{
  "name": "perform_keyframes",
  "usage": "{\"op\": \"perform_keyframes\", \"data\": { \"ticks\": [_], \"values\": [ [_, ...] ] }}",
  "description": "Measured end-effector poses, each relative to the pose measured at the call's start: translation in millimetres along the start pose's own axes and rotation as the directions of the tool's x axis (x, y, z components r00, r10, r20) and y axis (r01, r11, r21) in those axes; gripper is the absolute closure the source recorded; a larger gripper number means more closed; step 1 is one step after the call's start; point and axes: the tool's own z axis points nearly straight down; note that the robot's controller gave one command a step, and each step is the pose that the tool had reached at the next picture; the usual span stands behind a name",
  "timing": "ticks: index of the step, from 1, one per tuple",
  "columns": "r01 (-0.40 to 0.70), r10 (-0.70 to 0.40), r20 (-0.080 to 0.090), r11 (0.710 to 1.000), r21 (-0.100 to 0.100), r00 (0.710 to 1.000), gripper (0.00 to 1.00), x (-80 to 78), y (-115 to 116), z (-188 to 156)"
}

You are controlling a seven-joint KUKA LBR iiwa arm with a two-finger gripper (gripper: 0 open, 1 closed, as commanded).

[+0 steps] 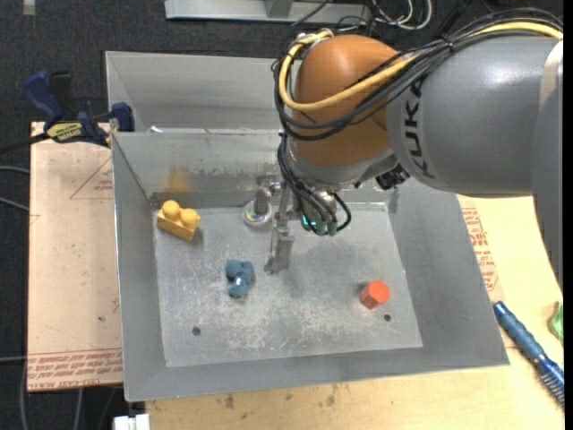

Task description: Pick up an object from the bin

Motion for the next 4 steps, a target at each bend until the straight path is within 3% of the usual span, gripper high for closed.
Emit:
{"op": "perform_keyframes", "data": {
  "ticks": [1, 2, 3, 4],
  "values": [
    [0.190, -0.190, 0.001, 0.982, 0.001, 0.982, 0.00, 16.1, 19.7, 152.5],
    [0.134, -0.134, 0.007, 0.991, 0.000, 0.991, 0.00, 12.7, -7.0, 148.9],
    [0.135, -0.135, 0.007, 0.991, 0.000, 0.991, 1.00, 12.5, -6.3, 148.4],
    [0.119, -0.119, 0.019, 0.993, -0.002, 0.993, 1.00, -21.1, 29.5, 25.6]
  ]
}}
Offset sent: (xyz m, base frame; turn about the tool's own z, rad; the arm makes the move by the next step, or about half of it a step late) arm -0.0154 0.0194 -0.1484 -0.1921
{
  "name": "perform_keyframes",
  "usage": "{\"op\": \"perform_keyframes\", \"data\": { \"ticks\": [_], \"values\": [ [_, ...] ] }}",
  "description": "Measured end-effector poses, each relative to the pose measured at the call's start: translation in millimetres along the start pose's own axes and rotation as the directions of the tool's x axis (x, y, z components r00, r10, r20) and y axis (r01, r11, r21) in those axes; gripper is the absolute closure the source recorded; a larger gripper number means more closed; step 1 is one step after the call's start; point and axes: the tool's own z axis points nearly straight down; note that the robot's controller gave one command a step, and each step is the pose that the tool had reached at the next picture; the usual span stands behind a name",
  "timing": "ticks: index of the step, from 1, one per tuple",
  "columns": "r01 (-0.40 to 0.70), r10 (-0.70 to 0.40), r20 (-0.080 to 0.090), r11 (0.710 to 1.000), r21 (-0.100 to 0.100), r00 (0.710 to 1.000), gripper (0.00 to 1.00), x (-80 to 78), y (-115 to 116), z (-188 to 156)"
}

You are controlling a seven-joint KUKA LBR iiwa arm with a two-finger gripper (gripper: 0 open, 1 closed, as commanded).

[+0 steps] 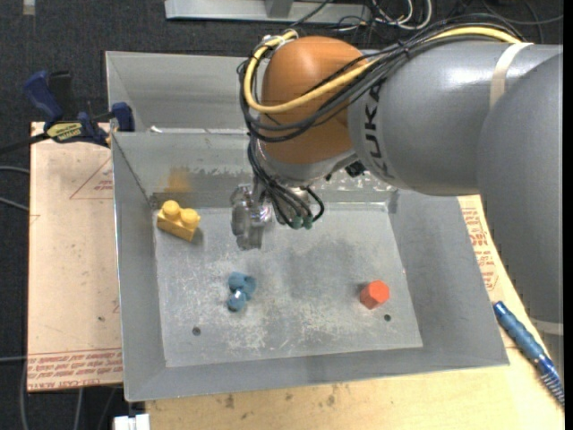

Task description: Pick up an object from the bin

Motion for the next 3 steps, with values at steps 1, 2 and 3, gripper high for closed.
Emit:
{"op": "perform_keyframes", "data": {
  "ticks": [1, 2, 3],
  "values": [
    [-0.003, 0.003, -0.010, 1.000, 0.002, 1.000, 0.00, 2.6, -1.4, 5.3],
    [0.297, -0.297, -0.018, 0.955, -0.002, 0.955, 0.00, 48.9, -7.1, 124.9],
    [0.296, -0.296, -0.012, 0.955, -0.002, 0.955, 1.00, 46.8, -7.0, 121.8]
  ]
}}
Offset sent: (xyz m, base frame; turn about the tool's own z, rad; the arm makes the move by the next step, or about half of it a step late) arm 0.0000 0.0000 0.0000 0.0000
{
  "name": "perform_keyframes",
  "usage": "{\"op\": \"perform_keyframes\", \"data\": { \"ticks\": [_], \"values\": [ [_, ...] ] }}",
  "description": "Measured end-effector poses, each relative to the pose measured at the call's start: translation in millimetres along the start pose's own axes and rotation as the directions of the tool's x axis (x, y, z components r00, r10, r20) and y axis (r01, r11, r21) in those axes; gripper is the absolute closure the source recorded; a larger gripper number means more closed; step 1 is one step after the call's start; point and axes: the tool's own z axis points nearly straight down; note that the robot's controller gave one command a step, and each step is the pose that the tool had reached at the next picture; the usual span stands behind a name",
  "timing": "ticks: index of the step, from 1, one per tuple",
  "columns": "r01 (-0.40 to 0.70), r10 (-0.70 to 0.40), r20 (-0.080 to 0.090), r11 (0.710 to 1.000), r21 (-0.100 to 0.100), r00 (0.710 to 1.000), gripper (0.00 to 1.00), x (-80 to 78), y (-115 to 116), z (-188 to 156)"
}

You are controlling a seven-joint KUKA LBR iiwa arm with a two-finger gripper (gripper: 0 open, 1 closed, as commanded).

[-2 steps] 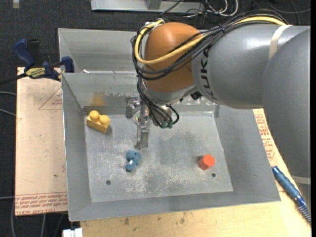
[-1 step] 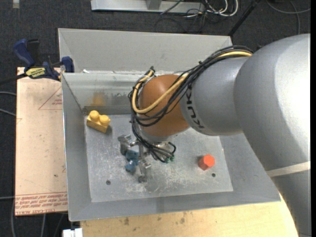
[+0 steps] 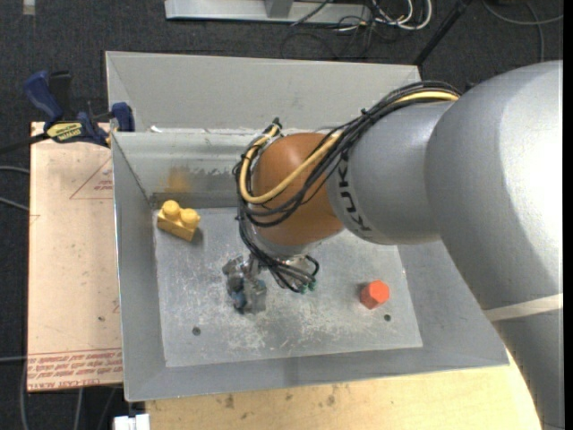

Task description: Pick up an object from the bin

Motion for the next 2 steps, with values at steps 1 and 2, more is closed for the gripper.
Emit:
{"op": "perform_keyframes", "data": {
  "ticks": [1, 2],
  "values": [
    [0.036, -0.036, 0.008, 0.999, 0.003, 0.999, 1.00, 8.5, 9.6, -94.3],
    [0.046, -0.046, 0.006, 0.999, 0.003, 0.999, 1.00, 22.1, 13.8, -147.6]
  ]
}}
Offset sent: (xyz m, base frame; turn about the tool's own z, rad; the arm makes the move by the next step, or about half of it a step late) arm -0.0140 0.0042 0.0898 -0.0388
